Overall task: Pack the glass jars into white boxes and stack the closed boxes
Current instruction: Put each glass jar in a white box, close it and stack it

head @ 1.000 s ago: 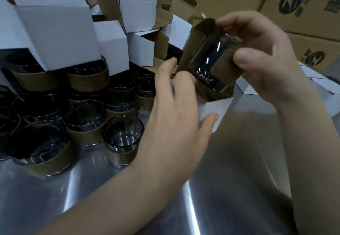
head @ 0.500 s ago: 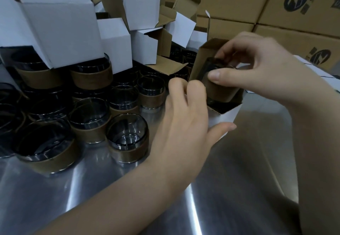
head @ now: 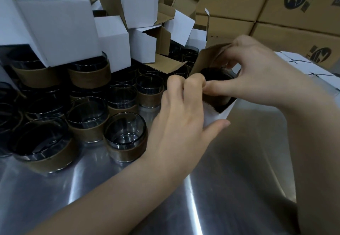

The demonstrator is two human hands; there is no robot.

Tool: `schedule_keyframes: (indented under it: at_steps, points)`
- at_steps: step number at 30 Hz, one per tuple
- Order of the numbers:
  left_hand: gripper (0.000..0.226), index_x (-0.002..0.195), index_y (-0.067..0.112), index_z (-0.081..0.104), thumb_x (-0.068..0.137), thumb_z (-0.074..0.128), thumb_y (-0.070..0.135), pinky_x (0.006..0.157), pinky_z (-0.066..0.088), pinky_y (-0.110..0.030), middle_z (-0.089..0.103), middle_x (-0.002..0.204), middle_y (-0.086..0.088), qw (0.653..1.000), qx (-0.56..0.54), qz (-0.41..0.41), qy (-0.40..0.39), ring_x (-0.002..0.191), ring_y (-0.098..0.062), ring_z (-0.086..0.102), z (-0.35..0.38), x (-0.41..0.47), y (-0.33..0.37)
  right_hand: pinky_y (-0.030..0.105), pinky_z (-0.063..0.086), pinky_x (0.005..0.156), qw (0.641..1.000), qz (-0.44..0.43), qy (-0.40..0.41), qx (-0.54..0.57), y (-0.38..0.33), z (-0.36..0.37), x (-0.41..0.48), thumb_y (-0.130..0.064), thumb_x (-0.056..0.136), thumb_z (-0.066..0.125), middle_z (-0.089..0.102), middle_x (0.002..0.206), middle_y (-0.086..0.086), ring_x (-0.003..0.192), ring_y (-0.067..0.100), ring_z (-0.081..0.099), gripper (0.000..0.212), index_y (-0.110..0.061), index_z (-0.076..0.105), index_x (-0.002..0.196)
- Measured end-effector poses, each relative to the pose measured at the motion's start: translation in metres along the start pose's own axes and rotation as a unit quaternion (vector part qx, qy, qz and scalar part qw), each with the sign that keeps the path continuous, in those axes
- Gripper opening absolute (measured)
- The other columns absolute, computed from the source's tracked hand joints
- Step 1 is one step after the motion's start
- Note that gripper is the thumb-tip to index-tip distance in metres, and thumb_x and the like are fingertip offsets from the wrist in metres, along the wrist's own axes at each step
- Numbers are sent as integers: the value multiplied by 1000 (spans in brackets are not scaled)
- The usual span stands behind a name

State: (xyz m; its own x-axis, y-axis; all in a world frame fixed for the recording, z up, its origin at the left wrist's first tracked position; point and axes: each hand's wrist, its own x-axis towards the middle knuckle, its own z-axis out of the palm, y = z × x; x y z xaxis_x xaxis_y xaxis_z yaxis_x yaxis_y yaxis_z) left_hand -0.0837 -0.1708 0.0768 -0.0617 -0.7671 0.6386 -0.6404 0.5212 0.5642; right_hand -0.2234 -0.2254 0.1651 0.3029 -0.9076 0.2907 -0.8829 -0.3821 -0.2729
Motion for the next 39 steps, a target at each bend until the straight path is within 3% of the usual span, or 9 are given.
schedule_keyframes:
  at_steps: [2,5,13,20,24,32,39]
  points:
    - [71,114,31,25,68,77,45,76,54,-44,37,117,-6,1000,-2,-2,-1,101,-26,52,1,0,-1,30,43,81,1000,-2,-13,-13,0,3,0,-67,54,62,48,113,-3,101,12,48,62,-23,67,97]
    - [73,115,30,26,68,82,39,72,55,-46,37,117,-7,1000,10,8,-4,100,-27,54,3,-1,-2,25,36,81,999,-9,-23,-22,-2,8,0,-62,55,63,47,116,-6,102,5,43,58,-25,68,100]
    - [72,115,28,27,69,82,36,68,56,-45,35,117,-5,999,37,8,-14,97,-28,54,4,-1,-5,37,47,87,995,-11,-69,-66,-7,14,1,-57,62,56,54,109,3,101,17,51,58,-17,67,102]
    - [69,114,26,29,71,80,39,65,56,-44,37,116,-5,997,72,9,-18,96,-28,55,3,-2,-4,40,52,77,989,-1,-136,-57,-8,18,3,-47,68,49,61,93,2,89,21,58,44,-15,64,94]
    - [63,117,20,38,72,79,38,65,56,-44,37,117,-7,997,77,5,-26,95,-29,55,2,-2,-4,35,51,71,988,-2,-150,-46,-8,21,4,-43,72,50,62,89,0,85,19,59,37,-15,64,92]
    - [60,119,14,47,74,78,37,64,56,-45,38,117,-9,996,83,-2,-34,96,-29,55,0,-1,-2,45,53,75,985,-11,-166,-36,-4,23,6,-33,84,59,66,92,13,85,28,62,29,-5,67,86]
    - [59,119,15,45,74,77,38,68,57,-44,37,119,-8,996,83,-3,-36,99,-29,54,0,-2,-1,50,54,78,980,-10,-200,-1,-1,17,5,-29,82,67,64,96,13,87,28,63,16,-14,69,87]
